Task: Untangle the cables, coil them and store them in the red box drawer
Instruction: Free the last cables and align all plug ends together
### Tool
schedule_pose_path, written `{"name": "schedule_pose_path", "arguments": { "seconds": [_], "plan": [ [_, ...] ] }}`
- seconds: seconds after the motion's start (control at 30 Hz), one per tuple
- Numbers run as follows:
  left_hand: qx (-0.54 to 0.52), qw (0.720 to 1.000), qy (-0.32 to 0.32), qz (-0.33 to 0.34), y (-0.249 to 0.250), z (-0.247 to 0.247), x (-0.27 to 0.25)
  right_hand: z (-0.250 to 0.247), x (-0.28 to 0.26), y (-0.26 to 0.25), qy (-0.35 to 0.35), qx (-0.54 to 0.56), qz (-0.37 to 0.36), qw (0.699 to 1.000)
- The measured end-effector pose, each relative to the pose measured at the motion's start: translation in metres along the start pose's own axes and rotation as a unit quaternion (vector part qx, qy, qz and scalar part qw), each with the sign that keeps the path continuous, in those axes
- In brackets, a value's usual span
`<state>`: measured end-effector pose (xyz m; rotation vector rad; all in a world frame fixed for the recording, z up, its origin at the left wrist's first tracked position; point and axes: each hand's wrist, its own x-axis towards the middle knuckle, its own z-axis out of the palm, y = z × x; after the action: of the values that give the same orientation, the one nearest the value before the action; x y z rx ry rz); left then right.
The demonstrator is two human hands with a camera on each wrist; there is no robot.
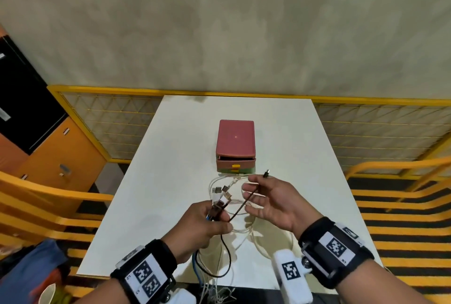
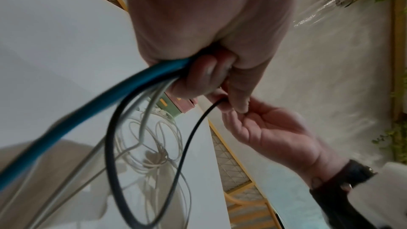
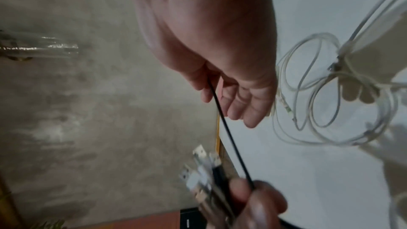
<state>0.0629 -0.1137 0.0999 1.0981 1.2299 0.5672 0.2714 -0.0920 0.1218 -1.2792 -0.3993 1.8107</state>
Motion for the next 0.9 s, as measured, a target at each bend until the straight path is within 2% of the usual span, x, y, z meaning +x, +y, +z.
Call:
{"name": "schedule_pose_path", "arguments": {
  "seconds": [0.1, 0.17, 0.23, 0.3, 0.37, 0.47, 0.5, 0.53, 0.57, 0.63, 0.67, 0.73, 0.77, 0.83, 0.9],
  "plan": [
    [-0.015, 1.000, -0.005, 0.001, -0.006, -0.007, -0.004, -0.020, -0.009, 0.007, 0.010, -0.070, -0.013, 0.997],
    [-0.032, 0.999, 0.015, 0.021, -0.005, -0.012, -0.004, -0.031, -0.019, 0.013, -0.013, -0.133, -0.033, 0.990],
    [-0.072, 0.996, 0.046, 0.037, -0.001, -0.015, -0.002, -0.040, -0.032, 0.019, -0.046, -0.225, -0.050, 0.972],
    [-0.122, 0.989, 0.066, 0.041, 0.005, -0.019, 0.000, -0.045, -0.045, 0.028, -0.079, -0.333, -0.056, 0.938],
    [-0.147, 0.985, 0.073, 0.048, 0.013, -0.021, 0.002, -0.045, -0.056, 0.038, -0.116, -0.456, -0.067, 0.880],
    [-0.159, 0.982, 0.078, 0.069, 0.023, -0.022, 0.003, -0.049, -0.061, 0.056, -0.161, -0.649, -0.098, 0.737],
    [-0.159, 0.981, 0.079, 0.075, 0.025, -0.022, 0.004, -0.052, -0.062, 0.063, -0.169, -0.684, -0.096, 0.703],
    [-0.158, 0.981, 0.078, 0.081, 0.026, -0.022, 0.005, -0.054, -0.063, 0.070, -0.175, -0.702, -0.088, 0.685],
    [-0.158, 0.981, 0.076, 0.085, 0.028, -0.022, 0.005, -0.057, -0.063, 0.078, -0.179, -0.708, -0.074, 0.679],
    [-0.157, 0.981, 0.068, 0.092, 0.030, -0.021, 0.005, -0.064, -0.063, 0.094, -0.166, -0.694, -0.036, 0.699],
    [-0.155, 0.981, 0.063, 0.095, 0.030, -0.021, 0.005, -0.069, -0.063, 0.100, -0.166, -0.702, -0.038, 0.692],
    [-0.144, 0.983, 0.055, 0.100, 0.029, -0.020, 0.005, -0.076, -0.059, 0.109, -0.179, -0.730, -0.034, 0.659],
    [-0.137, 0.984, 0.050, 0.102, 0.028, -0.021, 0.005, -0.078, -0.058, 0.108, -0.181, -0.738, -0.013, 0.650],
    [-0.121, 0.986, 0.045, 0.103, 0.025, -0.022, 0.006, -0.081, -0.048, 0.100, -0.153, -0.744, -0.006, 0.651],
    [-0.112, 0.988, 0.039, 0.102, 0.022, -0.022, 0.008, -0.084, -0.029, 0.085, -0.099, -0.740, -0.041, 0.664]
  ]
}}
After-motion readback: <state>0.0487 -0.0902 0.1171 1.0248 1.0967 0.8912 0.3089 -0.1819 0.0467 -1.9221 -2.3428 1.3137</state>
